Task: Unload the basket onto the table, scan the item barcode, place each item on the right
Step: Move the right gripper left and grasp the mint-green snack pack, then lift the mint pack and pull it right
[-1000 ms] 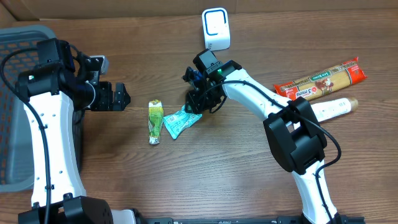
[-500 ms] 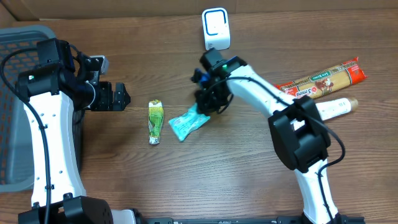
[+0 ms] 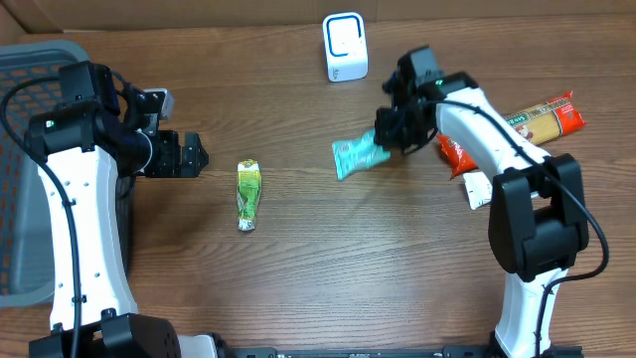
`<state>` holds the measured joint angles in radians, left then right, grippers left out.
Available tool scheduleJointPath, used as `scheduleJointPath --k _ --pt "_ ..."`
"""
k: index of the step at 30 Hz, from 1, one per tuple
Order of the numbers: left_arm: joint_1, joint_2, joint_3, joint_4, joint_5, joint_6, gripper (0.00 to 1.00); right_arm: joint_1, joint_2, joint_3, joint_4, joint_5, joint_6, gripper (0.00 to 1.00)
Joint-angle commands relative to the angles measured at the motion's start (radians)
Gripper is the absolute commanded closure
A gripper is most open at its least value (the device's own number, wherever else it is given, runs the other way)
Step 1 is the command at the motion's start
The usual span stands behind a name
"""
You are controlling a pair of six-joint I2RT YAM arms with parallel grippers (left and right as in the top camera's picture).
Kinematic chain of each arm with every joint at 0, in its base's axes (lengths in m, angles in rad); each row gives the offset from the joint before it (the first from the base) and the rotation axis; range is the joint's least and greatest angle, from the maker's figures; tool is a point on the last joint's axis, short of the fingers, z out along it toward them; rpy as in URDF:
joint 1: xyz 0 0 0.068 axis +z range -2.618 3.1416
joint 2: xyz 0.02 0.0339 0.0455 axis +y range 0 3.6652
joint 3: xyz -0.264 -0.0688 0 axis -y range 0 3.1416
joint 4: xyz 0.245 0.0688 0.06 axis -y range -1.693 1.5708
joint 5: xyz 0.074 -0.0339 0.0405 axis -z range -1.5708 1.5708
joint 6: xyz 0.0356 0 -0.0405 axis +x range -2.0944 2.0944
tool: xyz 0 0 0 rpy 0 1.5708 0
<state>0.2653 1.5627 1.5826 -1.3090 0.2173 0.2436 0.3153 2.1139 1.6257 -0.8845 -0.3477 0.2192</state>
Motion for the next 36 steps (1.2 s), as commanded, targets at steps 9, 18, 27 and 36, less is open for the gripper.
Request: scheduleJointPath --k 9,18,27,36 --pt "-0.002 -0.007 0.003 0.002 0.015 0.022 0.00 0.014 -0.025 -0.049 -0.102 0.044 -0.101 0.33" --pt "-0.002 -0.007 0.003 0.002 0.015 0.022 0.00 -0.076 -0.024 -0.080 -0.055 -0.180 -0.319 0.28" --pt "-0.002 -0.007 0.003 0.002 0.015 0.022 0.00 -0.017 -0.023 -0.198 0.064 -0.187 -0.366 0.32" --pt "-0.002 -0.007 0.003 0.002 0.015 0.022 0.00 -0.001 -0.023 -0.213 0.153 -0.187 -0.285 0.51"
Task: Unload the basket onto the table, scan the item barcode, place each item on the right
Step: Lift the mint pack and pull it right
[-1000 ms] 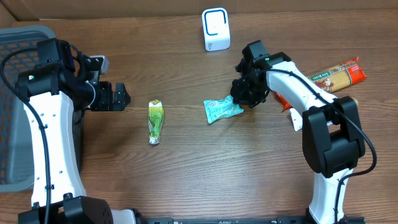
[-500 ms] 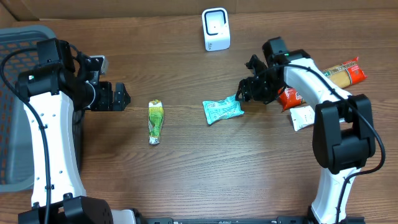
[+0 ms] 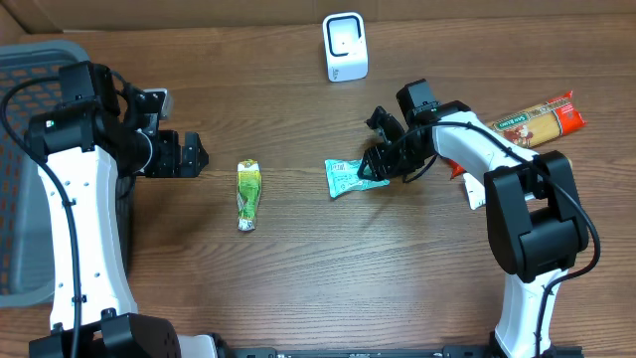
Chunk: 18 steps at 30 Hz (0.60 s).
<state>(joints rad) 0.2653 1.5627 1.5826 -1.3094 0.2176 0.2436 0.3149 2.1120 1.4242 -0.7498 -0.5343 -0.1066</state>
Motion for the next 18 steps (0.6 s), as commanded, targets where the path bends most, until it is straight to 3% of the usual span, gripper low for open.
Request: scheduleJointPath --k 1,7,18 --pt "-0.002 -0.007 0.003 0.002 0.015 0.022 0.00 -0.001 -0.021 -0.011 0.023 0.001 0.052 0.55" --pt "-0.002 -0.007 0.003 0.002 0.015 0.022 0.00 -0.003 -0.021 -0.010 0.001 -0.019 0.055 0.96" --pt "-0.002 -0.007 0.003 0.002 0.015 0.022 0.00 -0.106 -0.085 0.077 -0.082 -0.264 0.054 0.96"
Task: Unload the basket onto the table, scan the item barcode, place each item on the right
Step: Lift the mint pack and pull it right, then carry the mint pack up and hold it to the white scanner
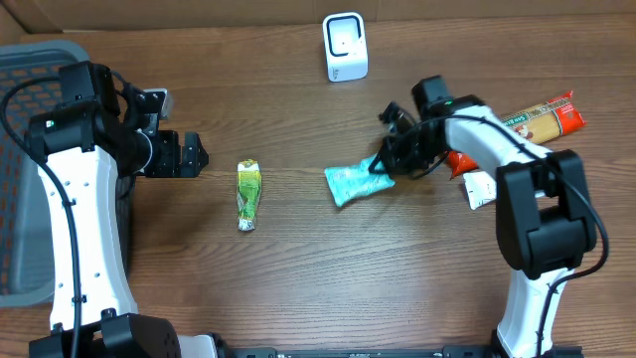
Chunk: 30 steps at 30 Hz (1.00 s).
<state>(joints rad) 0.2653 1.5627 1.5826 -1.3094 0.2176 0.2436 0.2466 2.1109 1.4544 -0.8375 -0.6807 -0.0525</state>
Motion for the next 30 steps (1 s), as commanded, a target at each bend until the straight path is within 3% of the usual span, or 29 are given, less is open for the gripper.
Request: scheduleJointPath --k 1,30 --pt "-0.002 -0.007 0.003 0.002 0.015 0.022 0.00 -0.047 -0.100 0.047 0.004 -0.117 0.000 0.96" --pt "-0.002 -0.007 0.003 0.002 0.015 0.022 0.00 -0.089 -0.590 0.047 0.005 0.150 0.114 0.96"
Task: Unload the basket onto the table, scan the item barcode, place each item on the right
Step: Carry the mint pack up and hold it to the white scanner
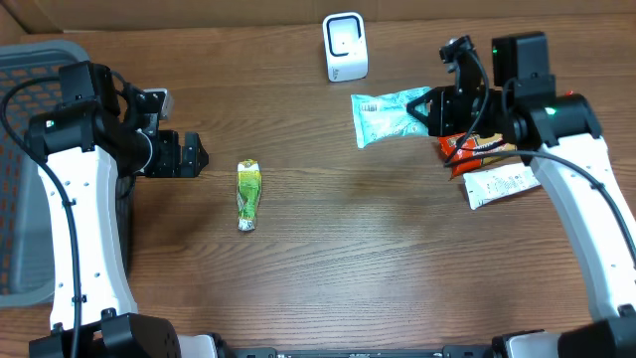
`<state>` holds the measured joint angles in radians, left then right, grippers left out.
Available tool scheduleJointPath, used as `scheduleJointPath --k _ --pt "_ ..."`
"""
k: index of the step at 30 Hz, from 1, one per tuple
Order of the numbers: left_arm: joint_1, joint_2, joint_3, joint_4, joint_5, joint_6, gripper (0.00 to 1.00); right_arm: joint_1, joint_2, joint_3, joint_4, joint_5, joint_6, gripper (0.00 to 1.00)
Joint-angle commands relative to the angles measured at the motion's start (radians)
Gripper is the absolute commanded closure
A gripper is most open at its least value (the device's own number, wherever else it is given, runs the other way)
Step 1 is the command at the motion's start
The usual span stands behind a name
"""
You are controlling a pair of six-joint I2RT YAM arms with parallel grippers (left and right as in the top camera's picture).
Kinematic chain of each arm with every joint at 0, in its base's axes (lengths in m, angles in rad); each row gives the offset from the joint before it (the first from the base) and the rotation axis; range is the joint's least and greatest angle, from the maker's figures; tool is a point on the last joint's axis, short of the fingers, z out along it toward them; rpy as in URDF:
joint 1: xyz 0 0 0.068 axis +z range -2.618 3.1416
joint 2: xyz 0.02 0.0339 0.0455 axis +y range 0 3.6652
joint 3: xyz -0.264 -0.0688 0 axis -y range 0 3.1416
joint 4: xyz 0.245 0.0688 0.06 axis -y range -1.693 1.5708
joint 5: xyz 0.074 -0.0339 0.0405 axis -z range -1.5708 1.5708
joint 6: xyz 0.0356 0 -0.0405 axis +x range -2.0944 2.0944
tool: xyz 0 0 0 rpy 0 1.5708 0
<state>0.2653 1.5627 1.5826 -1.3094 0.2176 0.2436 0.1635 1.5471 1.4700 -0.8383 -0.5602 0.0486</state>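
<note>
My right gripper [425,111] is shut on one end of a teal packet [388,114], holding it in the air right of the white barcode scanner [345,46] at the back of the table. The packet sticks out leftward from the fingers. A green and yellow packet [248,192] lies flat on the table left of centre. My left gripper [195,155] hovers left of that packet with its jaws apart and nothing between them.
A grey basket [25,149] stands at the far left edge. Behind the right arm lie an orange-red packet [475,149], a white packet [502,185] and a long pasta packet [542,117].
My right gripper has moved up and to the right with the teal packet, which was at table level and now hangs in the air near the scanner. The left arm is unchanged.
At first my right gripper held the teal packet at the table's middle right. Then the packet lay lower and flatter with the gripper at its right end, in two slightly different poses. Now it is held up beside the scanner. The left arm never moved.
</note>
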Motion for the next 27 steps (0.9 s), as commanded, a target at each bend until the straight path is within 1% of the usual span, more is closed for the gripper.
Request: scheduleJointPath --k 1,8,13,18,23,26,27 --pt "-0.002 -0.007 0.003 0.002 0.015 0.022 0.00 -0.006 -0.026 0.031 0.006 0.030 0.013 0.96" --pt "-0.002 -0.007 0.003 0.002 0.015 0.022 0.00 0.015 -0.026 0.029 0.006 0.122 0.034 0.96" --pt "-0.002 -0.007 0.003 0.002 0.015 0.022 0.01 0.097 -0.025 0.029 0.006 0.320 0.034 0.96" --pt "-0.002 -0.007 0.003 0.002 0.015 0.022 0.00 0.222 -0.016 0.029 0.031 0.588 0.034 0.96" --pt "-0.002 -0.007 0.003 0.002 0.015 0.022 0.00 0.292 -0.007 0.029 0.091 0.685 0.033 0.96" --pt "-0.002 -0.007 0.003 0.002 0.015 0.022 0.00 0.311 0.012 0.029 0.156 0.802 0.022 0.96" --pt "-0.002 -0.007 0.003 0.002 0.015 0.022 0.00 0.319 0.021 0.029 0.185 0.849 -0.011 0.96"
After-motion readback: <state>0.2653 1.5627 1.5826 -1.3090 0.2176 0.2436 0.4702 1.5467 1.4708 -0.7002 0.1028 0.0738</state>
